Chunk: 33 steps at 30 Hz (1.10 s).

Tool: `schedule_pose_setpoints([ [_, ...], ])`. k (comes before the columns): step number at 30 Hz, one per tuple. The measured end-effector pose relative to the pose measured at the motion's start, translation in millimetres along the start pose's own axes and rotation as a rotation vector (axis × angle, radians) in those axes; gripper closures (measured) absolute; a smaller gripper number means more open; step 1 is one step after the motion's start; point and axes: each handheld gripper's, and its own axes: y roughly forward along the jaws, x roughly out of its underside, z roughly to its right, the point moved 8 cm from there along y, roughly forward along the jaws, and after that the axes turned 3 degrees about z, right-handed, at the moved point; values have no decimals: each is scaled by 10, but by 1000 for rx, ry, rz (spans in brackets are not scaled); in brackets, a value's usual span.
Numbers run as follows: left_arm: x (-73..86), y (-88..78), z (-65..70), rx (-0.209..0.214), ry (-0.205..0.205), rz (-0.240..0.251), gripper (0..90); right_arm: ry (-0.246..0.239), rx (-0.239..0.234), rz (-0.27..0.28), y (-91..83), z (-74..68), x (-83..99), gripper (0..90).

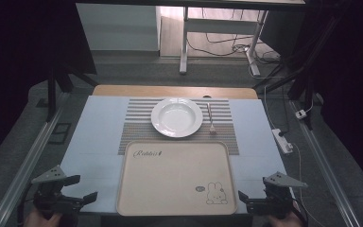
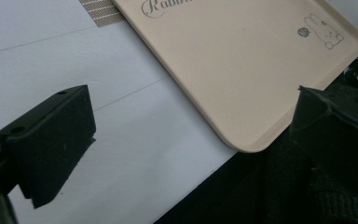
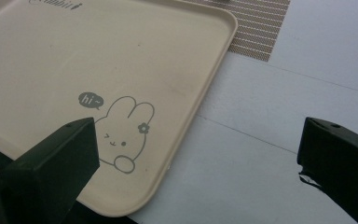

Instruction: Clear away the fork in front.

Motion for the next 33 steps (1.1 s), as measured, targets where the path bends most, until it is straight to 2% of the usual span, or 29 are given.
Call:
schedule_pose_setpoints([
  [16,3,31,4,-5,12,-26,10,-41,1,-33,23,-40,22,0],
  [27,1,40,3,-1,11,-31,11,-25,1,-29,16,-25,19,0],
  [31,4,39,0,-2,10,-32,12,-54,2,-39,24,-50,19,0],
  [33,4,37,-2,-1,8,-31,12,-83,10,-32,40,-71,2,0],
])
